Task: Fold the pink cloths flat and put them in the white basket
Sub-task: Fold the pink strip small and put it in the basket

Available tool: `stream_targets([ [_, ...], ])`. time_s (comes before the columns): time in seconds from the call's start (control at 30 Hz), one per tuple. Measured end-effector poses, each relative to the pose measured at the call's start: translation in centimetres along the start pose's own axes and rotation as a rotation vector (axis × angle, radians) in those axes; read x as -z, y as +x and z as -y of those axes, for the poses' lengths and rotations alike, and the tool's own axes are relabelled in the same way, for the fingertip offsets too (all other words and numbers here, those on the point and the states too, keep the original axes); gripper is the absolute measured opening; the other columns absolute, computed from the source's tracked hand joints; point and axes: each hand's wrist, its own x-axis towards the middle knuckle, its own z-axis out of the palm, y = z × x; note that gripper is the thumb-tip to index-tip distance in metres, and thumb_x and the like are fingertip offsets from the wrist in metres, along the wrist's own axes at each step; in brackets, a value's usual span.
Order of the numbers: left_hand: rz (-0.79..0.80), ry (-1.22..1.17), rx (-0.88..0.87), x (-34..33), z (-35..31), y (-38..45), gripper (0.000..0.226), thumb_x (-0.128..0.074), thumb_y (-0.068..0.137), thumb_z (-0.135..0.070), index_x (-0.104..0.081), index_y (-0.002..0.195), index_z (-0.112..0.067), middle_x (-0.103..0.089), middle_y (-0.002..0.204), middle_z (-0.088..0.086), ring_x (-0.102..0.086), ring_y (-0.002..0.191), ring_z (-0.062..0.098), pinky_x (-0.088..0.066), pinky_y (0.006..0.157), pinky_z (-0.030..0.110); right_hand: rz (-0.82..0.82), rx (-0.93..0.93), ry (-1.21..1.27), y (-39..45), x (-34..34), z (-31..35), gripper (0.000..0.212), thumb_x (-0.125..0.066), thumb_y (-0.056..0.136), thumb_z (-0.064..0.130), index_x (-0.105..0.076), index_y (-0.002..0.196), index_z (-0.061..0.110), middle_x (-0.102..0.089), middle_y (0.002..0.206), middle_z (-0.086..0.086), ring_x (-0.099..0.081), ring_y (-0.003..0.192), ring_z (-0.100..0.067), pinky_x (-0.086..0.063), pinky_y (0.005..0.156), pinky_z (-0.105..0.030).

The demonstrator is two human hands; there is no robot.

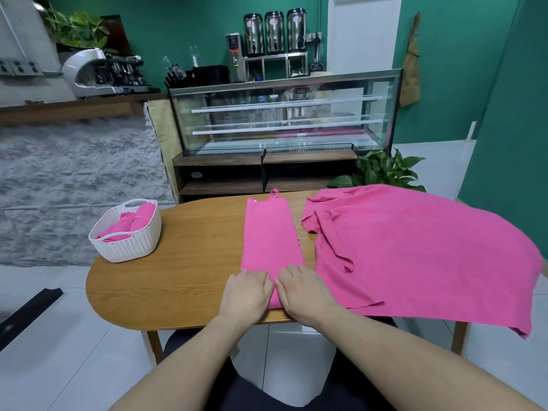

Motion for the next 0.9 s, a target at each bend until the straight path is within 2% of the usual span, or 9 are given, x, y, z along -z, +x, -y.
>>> stream_targets([
  [0.1, -0.117, 0.077, -0.101, -1.2, 0.8, -1.0, 0.026, -0.037, 0.095, -0.027, -0.050, 0.073, -0.024, -0.053, 0.071, -0.002, -0.052, 0.065, 0.025, -0.037, 0.055, 0.038, 0.149, -0.071, 0.053, 0.7, 0.2, 0.3, 0.040, -0.026, 0.096, 0.031, -0.057, 0.079, 0.011, -0.058, 0.068, -0.009, -0.058, 0.058, -0.030, -0.049, 0.053, -0.039],
  [0.17, -0.136, 0.067, -0.110, -1.6, 1.2, -1.6, 0.023, -0.037, 0.095, -0.023, -0.051, 0.076, -0.022, -0.051, 0.072, -0.002, -0.048, 0.064, 0.024, -0.034, 0.055, 0.038, 0.217, -0.110, 0.093, 1.2, 0.7, 0.6, 0.049, -0.016, 0.100, 0.034, -0.058, 0.096, 0.008, -0.065, 0.088, -0.015, -0.064, 0.078, -0.036, -0.049, 0.068, -0.044],
  [0.23, -0.115, 0.073, -0.114, -1.6, 1.3, -1.8, 0.024, -0.036, 0.094, -0.020, -0.052, 0.076, -0.020, -0.049, 0.070, -0.002, -0.046, 0.062, 0.026, -0.030, 0.055, 0.038, 0.261, -0.155, 0.145, 1.5, 1.0, 0.5, 0.042, -0.022, 0.105, 0.032, -0.055, 0.109, 0.006, -0.065, 0.104, -0.018, -0.063, 0.093, -0.038, -0.047, 0.079, -0.044],
  [0.3, -0.076, 0.023, -0.066, -1.2, 0.9, -1.6, 0.029, -0.032, 0.094, -0.022, -0.047, 0.070, -0.020, -0.049, 0.065, 0.000, -0.048, 0.058, 0.029, -0.029, 0.054, 0.038, 0.284, -0.191, 0.194, 1.8, 1.2, 0.4, 0.036, -0.026, 0.106, 0.030, -0.053, 0.112, 0.006, -0.066, 0.108, -0.018, -0.063, 0.098, -0.038, -0.046, 0.080, -0.043],
  [0.37, -0.078, -0.110, 0.010, -0.6, 0.4, -0.8, 0.034, -0.030, 0.099, -0.029, -0.041, 0.069, -0.020, -0.055, 0.065, 0.004, -0.053, 0.063, 0.032, -0.034, 0.058, 0.039, 0.257, -0.197, 0.227, 1.5, 1.0, 0.3, 0.032, -0.028, 0.105, 0.029, -0.051, 0.107, 0.007, -0.066, 0.101, -0.017, -0.063, 0.091, -0.038, -0.043, 0.072, -0.042],
  [0.47, 0.034, -0.197, 0.091, -0.2, 0.1, 0.0, 0.034, -0.030, 0.105, -0.035, -0.044, 0.079, -0.018, -0.066, 0.085, 0.011, -0.061, 0.083, 0.036, -0.040, 0.069, 0.039, 0.085, -0.085, 0.123, 0.5, 0.6, 0.3, 0.020, -0.041, 0.097, 0.025, -0.050, 0.086, 0.012, -0.059, 0.074, -0.009, -0.057, 0.066, -0.032, -0.038, 0.056, -0.039],
  [0.67, 0.201, -0.195, 0.209, 0.4, -0.1, 1.1, 0.037, -0.024, 0.104, -0.037, -0.052, 0.088, -0.018, -0.068, 0.102, 0.013, -0.062, 0.097, 0.036, -0.045, 0.079, 0.038, 0.062, -0.062, 0.004, -0.5, -0.3, 0.6, 0.020, -0.042, 0.095, 0.023, -0.051, 0.078, 0.017, -0.051, 0.068, -0.003, -0.049, 0.060, -0.025, -0.041, 0.057, -0.041],
  [0.8, -0.028, -0.035, 0.060, -0.1, 0.0, 0.2, 0.036, -0.028, 0.099, -0.031, -0.051, 0.074, -0.021, -0.066, 0.082, 0.006, -0.060, 0.080, 0.033, -0.041, 0.065, 0.038, 0.149, -0.110, 0.071, 0.3, 0.2, 0.5, 0.024, -0.038, 0.090, 0.025, -0.051, 0.072, 0.015, -0.054, 0.058, -0.004, -0.054, 0.047, -0.027, -0.029, 0.048, -0.031],
  [0.9, -0.155, 0.100, -0.078, -1.3, 0.7, -1.3, 0.031, -0.034, 0.097, -0.029, -0.053, 0.073, -0.022, -0.054, 0.072, -0.001, -0.052, 0.067, 0.028, -0.036, 0.055, 0.038, 0.200, -0.145, 0.083, 0.7, 0.7, 0.9, 0.031, -0.031, 0.099, 0.025, -0.056, 0.095, 0.008, -0.067, 0.086, -0.014, -0.066, 0.076, -0.036, -0.033, 0.059, -0.036],
])
